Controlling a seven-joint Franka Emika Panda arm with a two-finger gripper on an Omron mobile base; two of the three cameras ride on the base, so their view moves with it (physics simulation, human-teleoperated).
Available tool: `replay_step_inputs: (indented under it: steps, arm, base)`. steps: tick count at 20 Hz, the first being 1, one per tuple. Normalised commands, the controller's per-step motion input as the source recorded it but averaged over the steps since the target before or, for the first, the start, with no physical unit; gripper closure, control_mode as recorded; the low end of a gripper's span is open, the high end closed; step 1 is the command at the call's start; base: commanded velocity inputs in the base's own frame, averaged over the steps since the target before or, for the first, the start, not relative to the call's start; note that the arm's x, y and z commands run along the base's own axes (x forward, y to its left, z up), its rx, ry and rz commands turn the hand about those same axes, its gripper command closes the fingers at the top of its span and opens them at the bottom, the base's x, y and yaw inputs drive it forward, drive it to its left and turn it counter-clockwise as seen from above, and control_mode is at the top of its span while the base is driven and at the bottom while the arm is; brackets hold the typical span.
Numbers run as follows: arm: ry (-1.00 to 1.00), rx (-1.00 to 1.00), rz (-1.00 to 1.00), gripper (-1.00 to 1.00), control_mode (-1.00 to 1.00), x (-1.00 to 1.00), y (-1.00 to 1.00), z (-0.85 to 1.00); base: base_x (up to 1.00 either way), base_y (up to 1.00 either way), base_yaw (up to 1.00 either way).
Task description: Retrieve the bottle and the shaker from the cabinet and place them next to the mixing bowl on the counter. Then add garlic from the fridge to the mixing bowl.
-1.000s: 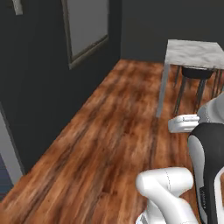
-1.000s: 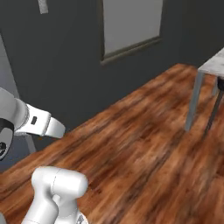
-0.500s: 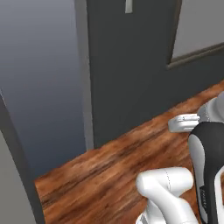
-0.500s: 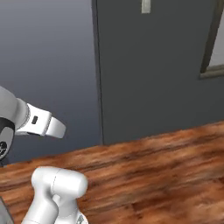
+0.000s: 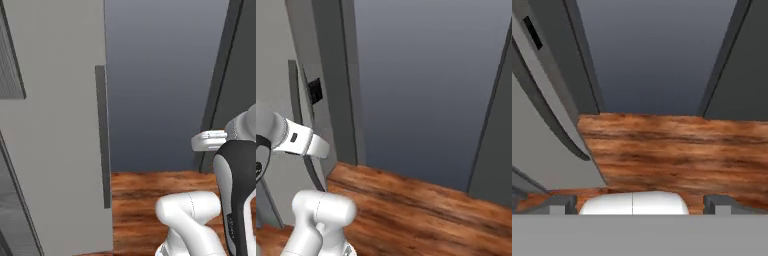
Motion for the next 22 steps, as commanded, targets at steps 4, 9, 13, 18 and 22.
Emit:
replay_step_inputs:
  steps: [4,9,13,18,22]
  arm:
    - [0.0,0.0,0.0,-1.0,1.0,0.0,0.0,0.0]
    - [0.0,0.0,0.0,-1.0,1.0,0.0,0.0,0.0]
    - [0.0,0.0,0.0,-1.0,1.0,0.0,0.0,0.0]
    - [0.0,0.0,0.0,-1.0,1.0,0.0,0.0,0.0]
    - [0.0,0.0,0.0,-1.0,1.0,0.0,0.0,0.0]
  base:
    - [0.0,-0.01,1.0]
    - [0.01,-0.46,0.83]
    - [-0.22,-0.98,0.37]
    - [-0.35,-1.0,0.28]
    - [0.0,-0.97,0.51]
